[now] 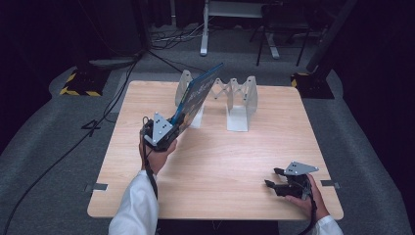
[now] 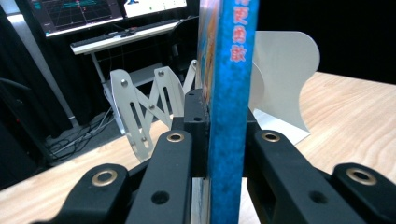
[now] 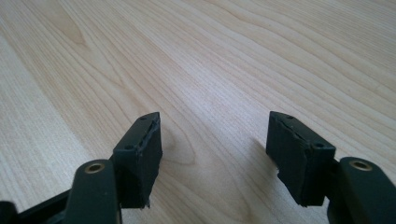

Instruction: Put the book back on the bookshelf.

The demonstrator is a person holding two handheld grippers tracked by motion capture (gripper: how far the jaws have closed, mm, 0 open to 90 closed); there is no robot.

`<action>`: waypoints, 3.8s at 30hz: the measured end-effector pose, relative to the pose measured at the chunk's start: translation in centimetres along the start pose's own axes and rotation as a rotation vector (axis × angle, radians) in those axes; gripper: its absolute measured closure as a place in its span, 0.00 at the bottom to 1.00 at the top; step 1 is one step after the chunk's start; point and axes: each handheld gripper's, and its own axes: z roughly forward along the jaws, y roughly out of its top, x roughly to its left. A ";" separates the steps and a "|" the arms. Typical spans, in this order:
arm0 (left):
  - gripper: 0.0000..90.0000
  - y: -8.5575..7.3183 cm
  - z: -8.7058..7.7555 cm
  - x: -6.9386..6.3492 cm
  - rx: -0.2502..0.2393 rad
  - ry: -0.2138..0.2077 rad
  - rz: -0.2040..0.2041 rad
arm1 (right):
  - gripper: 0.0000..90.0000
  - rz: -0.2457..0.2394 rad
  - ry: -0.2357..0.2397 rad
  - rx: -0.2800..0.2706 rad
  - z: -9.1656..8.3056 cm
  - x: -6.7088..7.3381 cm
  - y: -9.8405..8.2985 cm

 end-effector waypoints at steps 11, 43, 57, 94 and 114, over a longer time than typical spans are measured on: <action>0.91 -2.8 -2.2 0.6 0.032 0.032 -0.084 | 0.40 0.005 0.004 0.001 0.0 -0.1 0.0; 0.91 -2.6 5.7 2.0 0.116 0.107 -0.288 | 0.39 0.007 0.014 0.002 0.1 -0.2 0.1; 0.86 -2.7 6.6 2.6 0.148 0.137 -0.269 | 0.38 0.007 0.015 0.004 0.1 -0.2 0.1; 0.71 -2.8 6.6 1.3 0.200 0.143 -0.167 | 0.37 0.010 0.011 0.004 0.2 -0.2 0.1; 0.52 -2.6 4.2 1.5 0.248 0.025 -0.137 | 0.28 0.016 -0.034 0.024 -0.4 -0.3 0.8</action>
